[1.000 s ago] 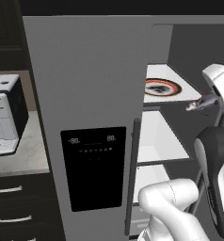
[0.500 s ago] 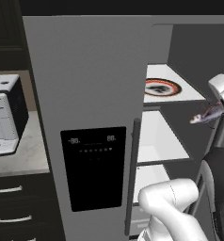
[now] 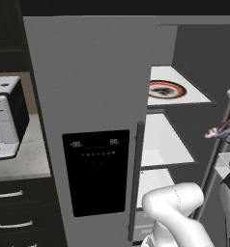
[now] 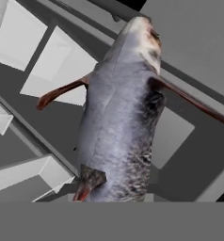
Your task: Retrieve the fish from the fridge and place it on the saucepan with marinade on the stove.
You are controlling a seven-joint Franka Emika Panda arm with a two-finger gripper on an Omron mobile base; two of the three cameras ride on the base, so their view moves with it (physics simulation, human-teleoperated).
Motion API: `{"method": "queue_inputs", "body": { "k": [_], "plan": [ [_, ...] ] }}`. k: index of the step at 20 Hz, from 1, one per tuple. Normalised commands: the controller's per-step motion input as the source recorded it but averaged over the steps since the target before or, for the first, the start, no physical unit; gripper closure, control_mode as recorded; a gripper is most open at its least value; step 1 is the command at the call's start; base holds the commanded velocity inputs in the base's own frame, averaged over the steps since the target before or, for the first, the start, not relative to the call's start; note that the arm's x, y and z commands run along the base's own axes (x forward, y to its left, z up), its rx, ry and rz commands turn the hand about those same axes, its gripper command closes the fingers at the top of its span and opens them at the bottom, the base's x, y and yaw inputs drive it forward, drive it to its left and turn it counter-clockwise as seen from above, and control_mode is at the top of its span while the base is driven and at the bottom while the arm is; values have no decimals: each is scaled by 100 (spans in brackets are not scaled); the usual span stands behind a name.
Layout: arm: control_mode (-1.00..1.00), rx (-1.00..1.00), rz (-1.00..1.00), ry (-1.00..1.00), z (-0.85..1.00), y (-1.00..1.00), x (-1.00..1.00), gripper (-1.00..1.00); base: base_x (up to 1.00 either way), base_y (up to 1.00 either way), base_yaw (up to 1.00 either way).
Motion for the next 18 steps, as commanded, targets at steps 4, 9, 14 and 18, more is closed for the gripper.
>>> {"method": "queue_inputs", "body": {
  "k": [4,9,14,18],
  "plan": [
    [-100,0,0,0,-3,0,-28,100,0,0,0],
    [100,0,0,0,0,0,0,100,0,0,0],
    [100,0,0,0,0,0,0,100,-25,0,0],
    [100,0,0,0,0,0,0,100,-56,7,0]
  ]
}}
